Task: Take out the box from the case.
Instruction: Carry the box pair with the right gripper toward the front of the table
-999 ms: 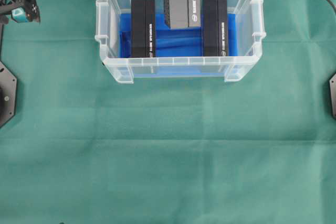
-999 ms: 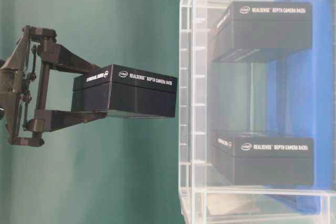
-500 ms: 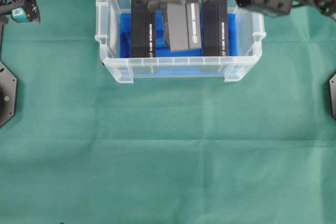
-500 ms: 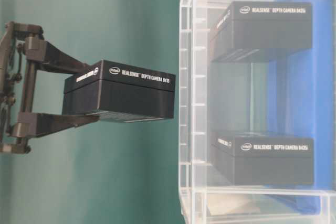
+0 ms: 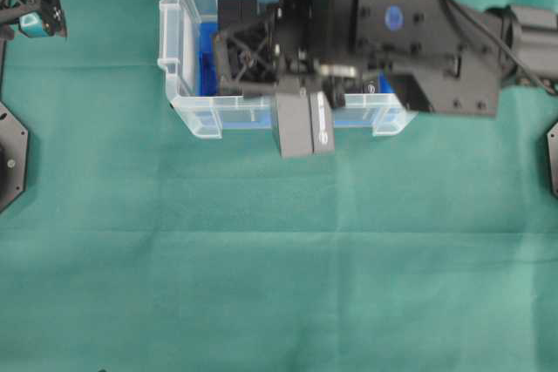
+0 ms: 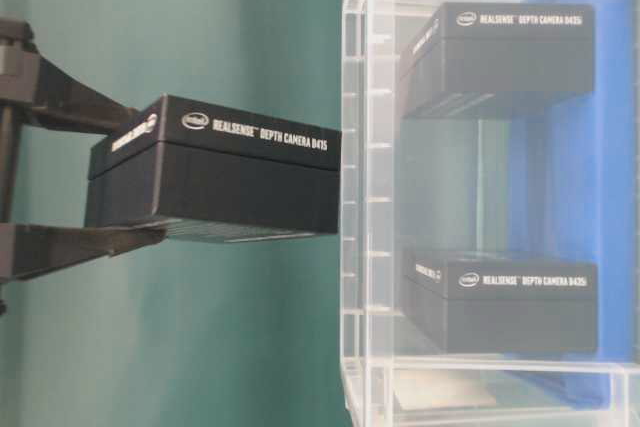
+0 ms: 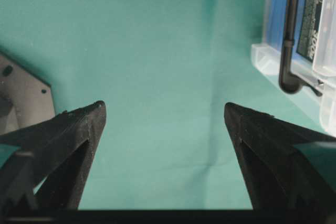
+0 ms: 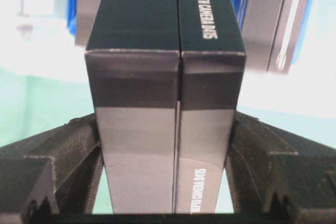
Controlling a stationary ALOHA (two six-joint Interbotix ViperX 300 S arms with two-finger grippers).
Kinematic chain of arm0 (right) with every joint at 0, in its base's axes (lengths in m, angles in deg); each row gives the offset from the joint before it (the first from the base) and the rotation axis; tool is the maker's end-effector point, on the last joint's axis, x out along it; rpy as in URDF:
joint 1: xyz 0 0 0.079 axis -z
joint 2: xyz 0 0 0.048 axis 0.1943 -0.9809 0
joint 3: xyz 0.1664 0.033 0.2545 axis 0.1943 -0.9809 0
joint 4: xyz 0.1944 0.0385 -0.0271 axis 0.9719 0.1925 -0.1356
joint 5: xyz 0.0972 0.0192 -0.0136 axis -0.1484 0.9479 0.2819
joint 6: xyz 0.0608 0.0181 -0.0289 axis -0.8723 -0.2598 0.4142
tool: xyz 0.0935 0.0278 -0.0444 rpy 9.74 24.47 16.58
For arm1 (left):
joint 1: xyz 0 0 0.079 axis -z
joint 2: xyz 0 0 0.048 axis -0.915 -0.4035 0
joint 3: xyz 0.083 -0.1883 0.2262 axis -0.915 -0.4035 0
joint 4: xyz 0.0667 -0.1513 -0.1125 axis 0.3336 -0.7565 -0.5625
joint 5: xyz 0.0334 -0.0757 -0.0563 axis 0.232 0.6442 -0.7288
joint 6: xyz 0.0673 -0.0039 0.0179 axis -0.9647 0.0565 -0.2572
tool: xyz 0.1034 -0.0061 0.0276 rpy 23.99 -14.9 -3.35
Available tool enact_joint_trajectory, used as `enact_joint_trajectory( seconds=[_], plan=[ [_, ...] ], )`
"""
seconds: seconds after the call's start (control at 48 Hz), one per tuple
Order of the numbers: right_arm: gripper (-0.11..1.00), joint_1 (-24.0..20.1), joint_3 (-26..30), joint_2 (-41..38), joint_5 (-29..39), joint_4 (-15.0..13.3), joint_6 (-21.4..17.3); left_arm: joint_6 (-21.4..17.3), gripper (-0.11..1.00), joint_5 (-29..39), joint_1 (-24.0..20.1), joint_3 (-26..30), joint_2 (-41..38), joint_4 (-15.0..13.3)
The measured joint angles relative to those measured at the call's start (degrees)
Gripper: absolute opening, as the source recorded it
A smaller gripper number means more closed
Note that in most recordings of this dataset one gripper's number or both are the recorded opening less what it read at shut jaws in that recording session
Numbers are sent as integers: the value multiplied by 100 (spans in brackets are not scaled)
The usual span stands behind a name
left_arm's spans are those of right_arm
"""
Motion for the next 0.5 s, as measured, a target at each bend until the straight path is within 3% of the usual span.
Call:
enact_joint_trajectory(
  seconds=[0.5],
  plan=[
    [68,-1292,9,-9,211,-237,-1424,0,99,-9,0,0,-9,0]
  ],
)
